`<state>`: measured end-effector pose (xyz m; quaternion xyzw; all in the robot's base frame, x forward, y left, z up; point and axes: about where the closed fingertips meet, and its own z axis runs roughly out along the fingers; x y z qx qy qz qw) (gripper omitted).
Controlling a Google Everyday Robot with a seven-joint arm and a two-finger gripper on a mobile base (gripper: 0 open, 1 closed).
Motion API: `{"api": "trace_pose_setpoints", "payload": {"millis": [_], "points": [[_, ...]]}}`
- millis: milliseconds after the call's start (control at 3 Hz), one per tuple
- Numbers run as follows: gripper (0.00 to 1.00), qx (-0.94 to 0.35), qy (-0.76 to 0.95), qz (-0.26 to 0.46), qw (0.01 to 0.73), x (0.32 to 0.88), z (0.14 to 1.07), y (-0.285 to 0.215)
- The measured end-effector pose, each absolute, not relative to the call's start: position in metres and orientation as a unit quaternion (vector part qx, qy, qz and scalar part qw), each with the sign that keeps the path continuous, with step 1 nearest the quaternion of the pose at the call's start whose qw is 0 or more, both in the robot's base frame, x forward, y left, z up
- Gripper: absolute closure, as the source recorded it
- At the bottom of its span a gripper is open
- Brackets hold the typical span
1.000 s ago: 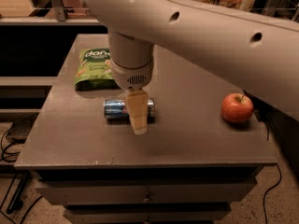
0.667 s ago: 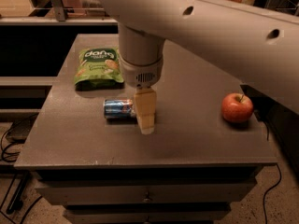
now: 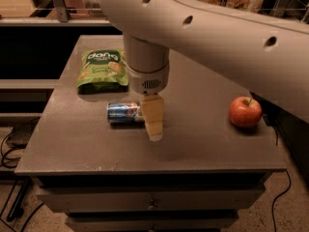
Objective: Place redbull can upright
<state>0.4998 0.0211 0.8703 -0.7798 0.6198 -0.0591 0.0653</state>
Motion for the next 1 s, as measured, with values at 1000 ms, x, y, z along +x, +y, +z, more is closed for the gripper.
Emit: {"api": "trace_pose_setpoints", "payload": {"millis": [1000], "points": [[0.0, -0.784, 0.615, -0.062, 0.056, 0.507, 0.843, 0.051]]}}
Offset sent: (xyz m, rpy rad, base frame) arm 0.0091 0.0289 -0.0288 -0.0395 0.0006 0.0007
